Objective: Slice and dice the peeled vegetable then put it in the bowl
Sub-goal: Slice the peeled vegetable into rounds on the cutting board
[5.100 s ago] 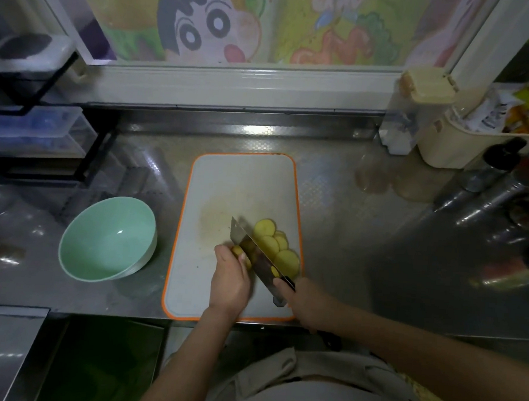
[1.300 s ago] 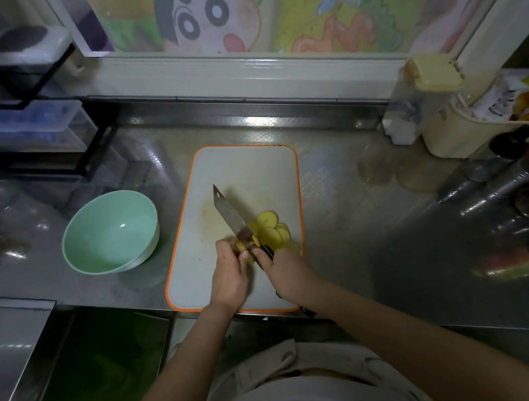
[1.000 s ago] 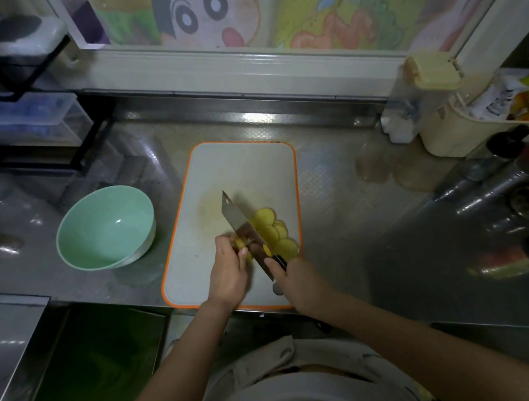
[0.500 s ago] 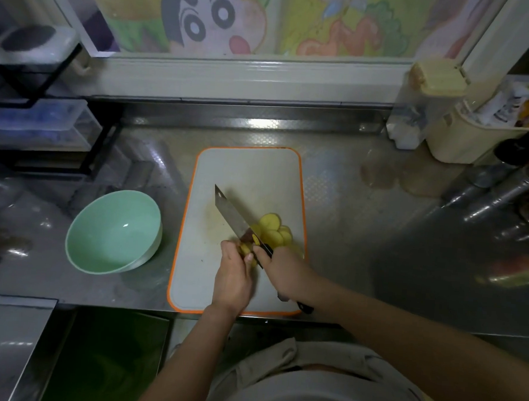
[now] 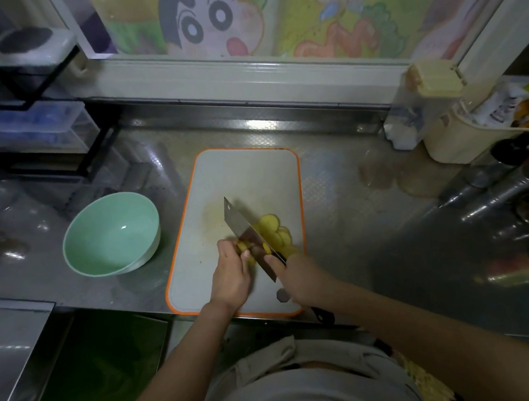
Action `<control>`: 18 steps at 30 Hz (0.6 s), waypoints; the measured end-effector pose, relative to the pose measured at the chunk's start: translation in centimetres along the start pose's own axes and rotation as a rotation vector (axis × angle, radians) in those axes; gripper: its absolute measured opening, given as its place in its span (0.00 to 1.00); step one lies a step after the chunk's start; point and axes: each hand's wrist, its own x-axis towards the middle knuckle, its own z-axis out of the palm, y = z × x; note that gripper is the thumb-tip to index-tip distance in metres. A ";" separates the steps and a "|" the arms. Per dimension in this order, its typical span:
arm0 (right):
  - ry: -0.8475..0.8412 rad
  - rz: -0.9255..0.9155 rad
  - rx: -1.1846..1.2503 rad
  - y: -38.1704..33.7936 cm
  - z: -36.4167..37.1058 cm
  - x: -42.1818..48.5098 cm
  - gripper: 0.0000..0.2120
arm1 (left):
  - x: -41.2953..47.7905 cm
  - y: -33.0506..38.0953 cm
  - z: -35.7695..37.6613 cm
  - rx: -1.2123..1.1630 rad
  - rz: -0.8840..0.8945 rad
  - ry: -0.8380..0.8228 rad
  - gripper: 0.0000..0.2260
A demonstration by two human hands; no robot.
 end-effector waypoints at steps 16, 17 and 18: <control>-0.017 0.040 -0.094 1.0 1.1 0.0 0.24 | 0.0 0.1 0.2 -0.019 -0.024 0.024 0.04; -0.016 0.044 -0.082 1.0 1.2 0.3 0.24 | 0.0 0.1 0.2 -0.018 -0.026 0.020 0.04; -0.016 0.042 -0.068 0.7 1.3 0.4 0.24 | 0.0 0.1 0.1 -0.018 -0.028 0.015 0.04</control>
